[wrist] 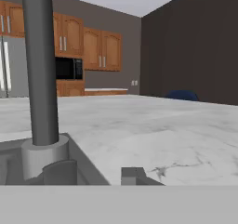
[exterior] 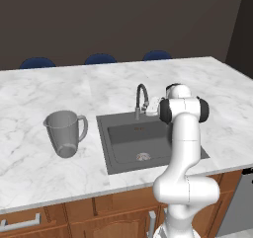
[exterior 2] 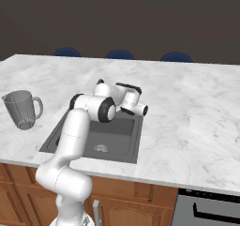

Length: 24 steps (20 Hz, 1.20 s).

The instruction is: Turn on the sink faucet and place the jug under the water for a few seconds to fill it up.

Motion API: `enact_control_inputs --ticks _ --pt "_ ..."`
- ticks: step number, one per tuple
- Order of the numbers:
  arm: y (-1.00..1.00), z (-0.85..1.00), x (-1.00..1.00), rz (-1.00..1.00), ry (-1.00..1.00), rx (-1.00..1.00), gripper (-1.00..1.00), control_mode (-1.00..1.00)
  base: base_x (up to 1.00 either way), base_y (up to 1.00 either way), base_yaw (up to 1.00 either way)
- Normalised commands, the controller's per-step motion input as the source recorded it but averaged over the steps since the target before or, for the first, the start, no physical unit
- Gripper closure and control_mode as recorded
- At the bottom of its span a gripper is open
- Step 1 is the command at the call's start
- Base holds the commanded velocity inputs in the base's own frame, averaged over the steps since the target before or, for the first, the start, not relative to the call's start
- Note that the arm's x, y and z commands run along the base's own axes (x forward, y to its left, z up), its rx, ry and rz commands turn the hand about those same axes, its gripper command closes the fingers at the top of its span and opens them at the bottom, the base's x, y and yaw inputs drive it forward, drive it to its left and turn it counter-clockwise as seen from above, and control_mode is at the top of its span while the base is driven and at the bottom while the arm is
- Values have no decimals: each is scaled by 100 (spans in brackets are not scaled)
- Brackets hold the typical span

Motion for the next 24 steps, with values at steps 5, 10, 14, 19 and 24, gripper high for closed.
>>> enact_control_inputs --ticks 5,10,14,19,24 --pt "-35 0 27 -17 1 7 100 -100 0 0 0" --pt "-39 -4 28 -17 3 6 100 -100 0 0 0" --pt "-50 -8 21 -14 2 8 100 -100 0 0 0" --pt "-65 -15 6 -11 1 8 100 -100 0 0 0" --pt "-49 -9 1 -6 1 4 100 -100 0 0 0"
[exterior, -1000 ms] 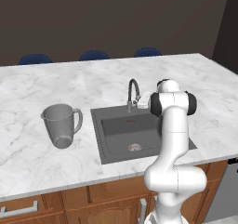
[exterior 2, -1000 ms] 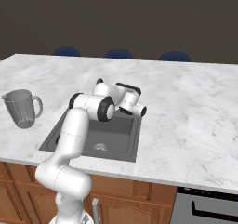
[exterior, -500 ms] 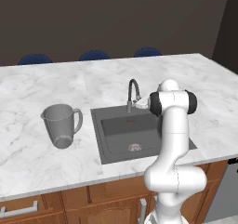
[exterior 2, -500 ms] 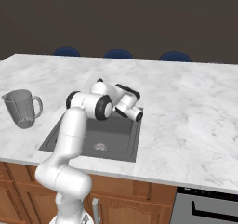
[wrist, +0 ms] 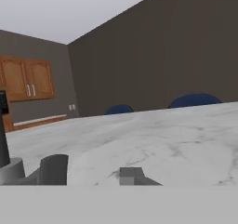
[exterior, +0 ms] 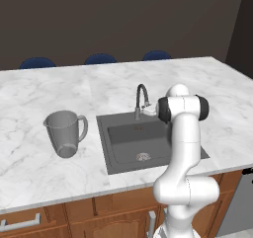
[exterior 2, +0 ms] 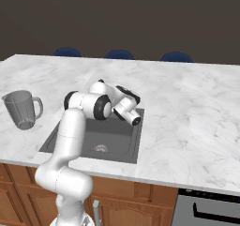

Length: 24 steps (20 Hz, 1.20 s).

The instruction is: Turn on the sink faucet and place the jug under the water for a few seconds to fill it up.

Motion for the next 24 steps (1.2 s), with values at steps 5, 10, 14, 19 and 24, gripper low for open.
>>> enact_control_inputs --ticks 5,10,14,19,24 --pt "-4 0 0 0 0 0 100 -100 0 0 0" --pt "-12 -2 0 0 0 2 100 -100 0 0 0" --pt "-36 -7 0 0 0 8 100 -100 0 0 0" --pt "-48 -14 0 0 3 9 100 -100 0 0 0" --pt "-57 -28 1 0 9 6 100 -100 0 0 0"
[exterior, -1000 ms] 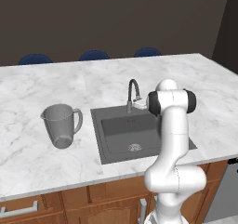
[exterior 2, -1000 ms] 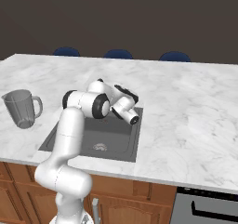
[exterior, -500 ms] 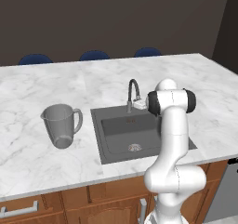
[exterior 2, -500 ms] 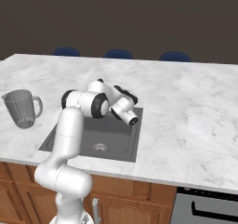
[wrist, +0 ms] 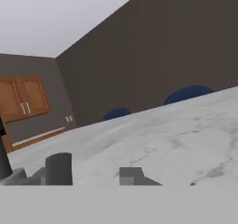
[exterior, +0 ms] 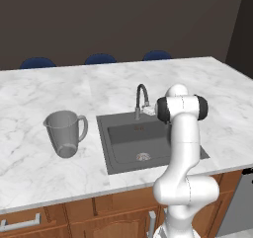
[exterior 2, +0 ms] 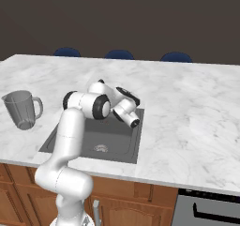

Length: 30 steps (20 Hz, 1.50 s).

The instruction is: Turn on the sink faucet and place the jug under the water for a few seconds to fill it up.

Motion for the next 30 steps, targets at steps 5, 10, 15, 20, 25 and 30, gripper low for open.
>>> enact_control_inputs --ticks 5,10,15,20,25,30 --pt "-52 -39 2 0 12 2 100 -100 0 0 0" --pt "-44 -42 0 0 11 1 100 -100 0 0 0" --pt "-49 -45 0 0 8 4 100 -100 0 0 0" --pt "-61 -49 0 0 6 7 100 -100 0 0 0" --pt "-65 -52 0 0 6 7 100 -100 0 0 0" --pt "-65 -52 0 0 7 7 100 -100 0 0 0"
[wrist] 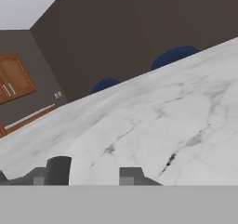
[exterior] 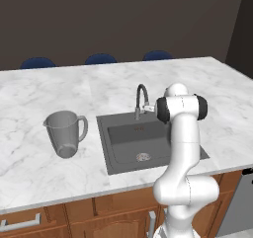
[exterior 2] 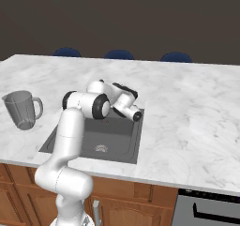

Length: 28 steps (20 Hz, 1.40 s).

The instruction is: Turn on the sink faucet and place the jug under the water for a few seconds to fill it up.

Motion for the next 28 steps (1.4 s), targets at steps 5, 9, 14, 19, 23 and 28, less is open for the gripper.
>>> enact_control_inputs --ticks 5,9,14,19,23,28 --pt "-64 -55 0 0 7 7 100 -100 0 0 0" --pt "-69 -60 0 0 6 8 100 -100 0 0 0" --pt "-74 -65 0 0 5 9 100 -100 0 0 0" --pt "-73 -69 0 0 5 8 100 -100 0 0 0" --pt "-71 -82 0 0 5 3 100 -100 0 0 0" --pt "-74 -90 0 0 4 0 100 -100 0 0 0"
